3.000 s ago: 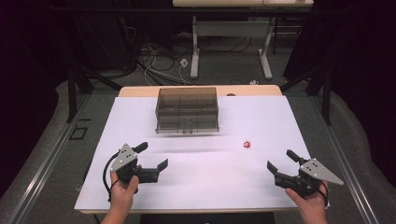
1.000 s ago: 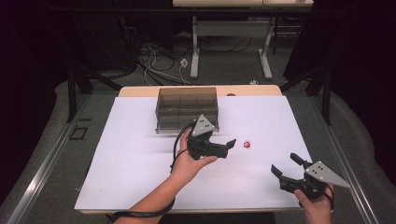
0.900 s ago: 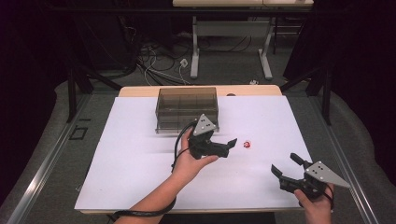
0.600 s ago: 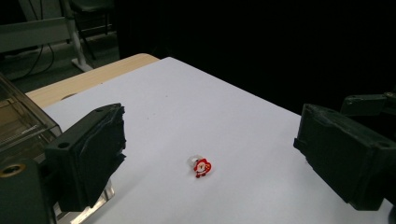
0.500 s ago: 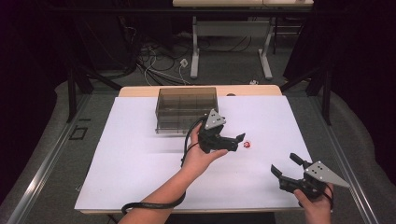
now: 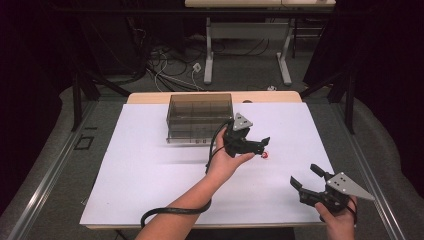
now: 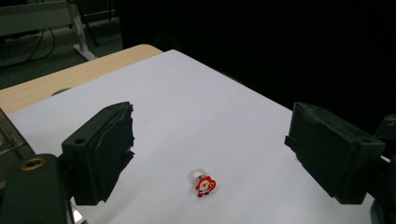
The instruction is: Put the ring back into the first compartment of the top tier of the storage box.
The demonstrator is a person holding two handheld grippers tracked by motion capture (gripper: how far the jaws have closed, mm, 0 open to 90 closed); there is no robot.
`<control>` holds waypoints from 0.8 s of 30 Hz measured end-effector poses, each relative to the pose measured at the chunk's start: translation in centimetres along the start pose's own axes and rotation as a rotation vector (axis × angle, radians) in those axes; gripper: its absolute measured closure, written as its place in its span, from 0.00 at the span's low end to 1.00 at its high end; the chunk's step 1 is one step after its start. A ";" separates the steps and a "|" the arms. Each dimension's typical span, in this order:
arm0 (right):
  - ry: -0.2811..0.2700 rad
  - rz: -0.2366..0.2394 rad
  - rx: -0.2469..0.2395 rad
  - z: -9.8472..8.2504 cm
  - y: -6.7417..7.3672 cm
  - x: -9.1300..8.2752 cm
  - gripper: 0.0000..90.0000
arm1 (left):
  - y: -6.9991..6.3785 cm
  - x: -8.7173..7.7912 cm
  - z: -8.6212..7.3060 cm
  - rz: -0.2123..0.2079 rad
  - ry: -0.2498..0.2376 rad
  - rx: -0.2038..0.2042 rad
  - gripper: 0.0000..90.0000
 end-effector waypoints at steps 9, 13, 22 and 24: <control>0.009 -0.001 -0.003 -0.1 -0.1 -0.1 0.17 | 0.3 2.1 0.1 -0.007 0.020 -0.034 0.18; 0.002 0.001 -0.004 0.0 -0.1 0.0 0.16 | 0.6 3.3 -0.4 0.010 0.041 -0.042 0.18; 0.003 0.005 -0.005 0.0 -0.1 0.0 0.17 | 0.9 5.5 -1.7 0.018 0.081 -0.031 0.19; 0.004 0.009 -0.005 0.0 -0.1 0.0 0.17 | 0.8 5.9 -1.9 0.013 0.090 -0.031 0.20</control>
Point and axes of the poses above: each handheld gripper's, and its own axes: x roughly forward along the jaws, z roughly out of its top, y roughly to its left, the point moved 7 cm from there along x, roughly forward along the jaws, and after that the axes turned 13 degrees about y, right-handed, at the moved point
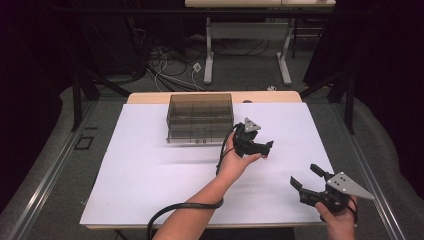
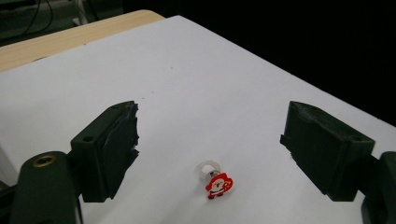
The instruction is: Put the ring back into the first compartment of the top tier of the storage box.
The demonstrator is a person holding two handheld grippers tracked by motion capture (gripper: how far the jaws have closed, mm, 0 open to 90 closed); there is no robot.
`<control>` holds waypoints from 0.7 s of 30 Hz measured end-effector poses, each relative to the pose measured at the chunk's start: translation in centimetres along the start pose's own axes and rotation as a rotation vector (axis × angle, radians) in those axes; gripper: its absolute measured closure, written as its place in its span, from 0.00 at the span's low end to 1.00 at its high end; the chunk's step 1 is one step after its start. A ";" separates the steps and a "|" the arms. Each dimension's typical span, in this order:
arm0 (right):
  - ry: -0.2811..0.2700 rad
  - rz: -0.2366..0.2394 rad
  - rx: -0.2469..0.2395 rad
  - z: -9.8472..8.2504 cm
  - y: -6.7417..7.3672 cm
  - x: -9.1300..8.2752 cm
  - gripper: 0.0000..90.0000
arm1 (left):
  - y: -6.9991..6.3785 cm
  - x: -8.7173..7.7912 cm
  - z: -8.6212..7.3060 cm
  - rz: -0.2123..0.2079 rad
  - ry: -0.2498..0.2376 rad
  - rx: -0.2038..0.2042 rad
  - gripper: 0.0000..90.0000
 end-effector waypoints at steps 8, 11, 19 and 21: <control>0.007 0.003 -0.001 0.0 0.0 0.0 0.17 | 0.1 1.5 -0.6 -0.001 0.033 0.009 0.23; 0.004 0.005 -0.003 0.0 0.0 0.0 0.17 | 0.1 2.0 -1.0 0.001 0.046 0.011 0.26; 0.007 0.007 -0.002 0.0 0.0 0.0 0.17 | 0.3 3.2 -2.0 -0.008 0.091 0.002 0.28; 0.007 0.007 -0.001 0.0 0.0 0.0 0.17 | 0.4 3.4 -2.2 -0.008 0.101 0.000 0.30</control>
Point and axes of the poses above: each handheld gripper's, and its own axes: x roughly forward along the jaws, z roughly out of its top, y roughly to its left, the point moved 7 cm from there along x, roughly forward along the jaws, and after that the axes turned 13 degrees about y, right-handed, at the moved point
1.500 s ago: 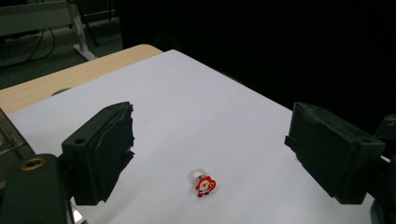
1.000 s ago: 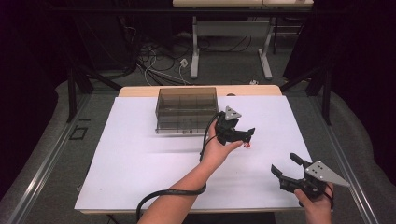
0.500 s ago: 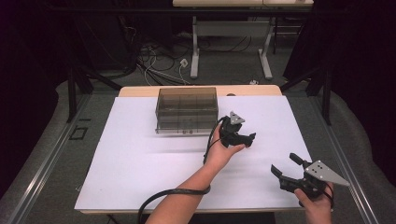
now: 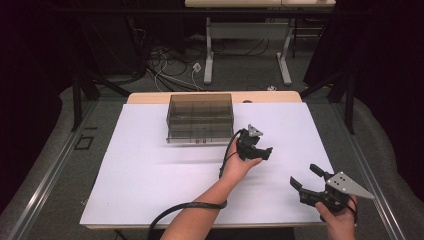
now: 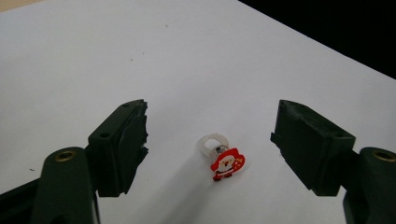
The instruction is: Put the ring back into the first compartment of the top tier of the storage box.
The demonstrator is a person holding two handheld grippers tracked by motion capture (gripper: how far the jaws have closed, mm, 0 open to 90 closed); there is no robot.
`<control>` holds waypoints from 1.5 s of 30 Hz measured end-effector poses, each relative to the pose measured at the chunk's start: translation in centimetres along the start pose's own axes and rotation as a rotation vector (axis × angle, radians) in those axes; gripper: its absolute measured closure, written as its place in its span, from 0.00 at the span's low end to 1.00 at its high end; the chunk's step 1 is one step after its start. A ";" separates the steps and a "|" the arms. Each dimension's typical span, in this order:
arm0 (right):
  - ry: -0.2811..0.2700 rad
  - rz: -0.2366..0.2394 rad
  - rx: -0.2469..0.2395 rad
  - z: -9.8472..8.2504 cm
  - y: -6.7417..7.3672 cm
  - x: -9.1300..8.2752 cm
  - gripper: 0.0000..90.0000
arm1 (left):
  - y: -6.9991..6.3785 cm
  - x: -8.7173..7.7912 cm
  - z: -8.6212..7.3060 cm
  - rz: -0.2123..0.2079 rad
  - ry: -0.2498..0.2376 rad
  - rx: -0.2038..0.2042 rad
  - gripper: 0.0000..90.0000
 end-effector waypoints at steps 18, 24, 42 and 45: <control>-0.001 0.006 -0.001 0.0 0.0 0.0 0.17 | -0.8 1.5 -1.3 -0.044 0.072 -0.029 0.46; -0.001 0.011 -0.002 0.0 0.0 0.0 0.17 | -1.2 2.0 -1.4 -0.050 0.093 -0.039 0.50; 0.000 0.018 -0.002 0.0 0.1 0.0 0.17 | -1.2 2.5 -1.7 -0.034 0.144 -0.066 0.63; -0.001 0.016 -0.004 0.0 0.1 0.0 0.17 | -1.3 2.6 -1.6 -0.031 0.135 -0.075 0.64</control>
Point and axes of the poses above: each handheld gripper's, and its own axes: x roughly forward along the jaws, z roughly out of its top, y roughly to its left, the point moved 7 cm from there along x, roughly forward along the jaws, and after that the axes turned 13 degrees about y, right-handed, at the moved point
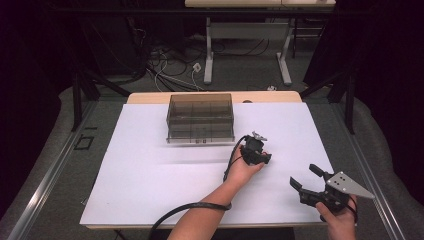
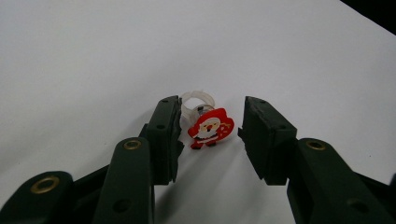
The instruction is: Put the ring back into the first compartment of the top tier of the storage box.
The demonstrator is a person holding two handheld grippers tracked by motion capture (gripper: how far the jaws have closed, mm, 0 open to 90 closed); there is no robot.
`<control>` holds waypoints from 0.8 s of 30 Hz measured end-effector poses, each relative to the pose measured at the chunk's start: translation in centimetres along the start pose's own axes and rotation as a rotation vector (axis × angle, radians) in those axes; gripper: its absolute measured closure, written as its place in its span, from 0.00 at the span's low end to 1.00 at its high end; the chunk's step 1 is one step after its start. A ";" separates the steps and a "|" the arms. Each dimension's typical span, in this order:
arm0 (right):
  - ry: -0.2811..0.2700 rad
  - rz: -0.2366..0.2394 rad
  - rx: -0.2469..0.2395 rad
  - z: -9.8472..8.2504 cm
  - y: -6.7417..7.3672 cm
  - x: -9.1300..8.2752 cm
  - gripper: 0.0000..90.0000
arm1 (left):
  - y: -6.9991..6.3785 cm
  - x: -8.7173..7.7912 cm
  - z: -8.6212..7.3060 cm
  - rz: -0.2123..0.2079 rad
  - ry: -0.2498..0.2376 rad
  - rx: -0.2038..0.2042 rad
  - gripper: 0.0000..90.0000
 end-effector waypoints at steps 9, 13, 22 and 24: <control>0.001 0.003 0.002 0.0 0.0 0.0 0.17 | 0.1 0.0 0.0 0.014 0.013 0.003 0.71; 0.001 0.004 0.005 0.0 0.0 0.0 0.17 | 0.0 -0.1 -0.1 0.011 0.033 0.003 0.74; 0.003 0.003 0.004 0.0 0.0 0.0 0.17 | -0.1 -0.1 -0.2 0.013 0.040 0.011 0.75; 0.003 0.003 0.005 0.0 0.0 0.0 0.17 | -0.1 -0.2 -0.2 0.013 0.042 0.009 0.76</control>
Point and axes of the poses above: each handheld gripper's, and its own axes: x roughly forward along the jaws, z roughly out of its top, y roughly to its left, the point moved 7 cm from there along x, roughly forward along the jaws, and after that the axes turned 13 degrees about y, right-handed, at the moved point
